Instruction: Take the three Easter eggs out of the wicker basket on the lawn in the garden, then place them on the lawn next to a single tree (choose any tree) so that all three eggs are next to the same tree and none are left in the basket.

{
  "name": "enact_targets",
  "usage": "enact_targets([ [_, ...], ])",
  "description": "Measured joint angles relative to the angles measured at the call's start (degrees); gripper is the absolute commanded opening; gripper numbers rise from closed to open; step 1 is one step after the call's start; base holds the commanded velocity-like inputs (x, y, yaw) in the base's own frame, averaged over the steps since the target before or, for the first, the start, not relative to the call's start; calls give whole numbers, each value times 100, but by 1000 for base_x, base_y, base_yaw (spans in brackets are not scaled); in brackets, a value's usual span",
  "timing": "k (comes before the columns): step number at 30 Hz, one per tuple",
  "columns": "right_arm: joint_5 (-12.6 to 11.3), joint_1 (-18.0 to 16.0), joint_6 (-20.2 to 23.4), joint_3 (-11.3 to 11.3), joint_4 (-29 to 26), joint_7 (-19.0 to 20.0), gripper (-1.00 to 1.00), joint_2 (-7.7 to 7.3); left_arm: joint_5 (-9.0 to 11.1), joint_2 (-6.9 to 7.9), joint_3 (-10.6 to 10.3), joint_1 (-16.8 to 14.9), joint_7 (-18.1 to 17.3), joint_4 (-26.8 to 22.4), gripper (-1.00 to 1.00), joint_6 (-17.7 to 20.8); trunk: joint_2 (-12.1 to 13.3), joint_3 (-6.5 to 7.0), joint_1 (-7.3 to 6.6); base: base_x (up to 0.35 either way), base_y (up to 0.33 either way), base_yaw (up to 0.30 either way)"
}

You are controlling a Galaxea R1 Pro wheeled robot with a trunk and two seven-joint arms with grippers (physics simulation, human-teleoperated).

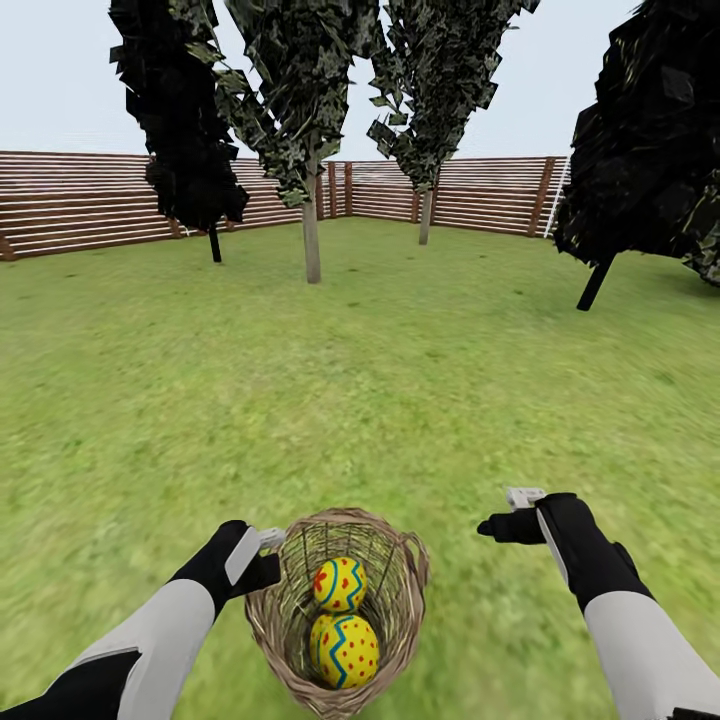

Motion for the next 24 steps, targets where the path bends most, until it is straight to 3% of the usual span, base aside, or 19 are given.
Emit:
enact_targets([
  [24,-18,0,-168,2,238,14,100,-49,-3,6,-7,0,0,3,-100,2,963,401,-527,0,0,0],
])
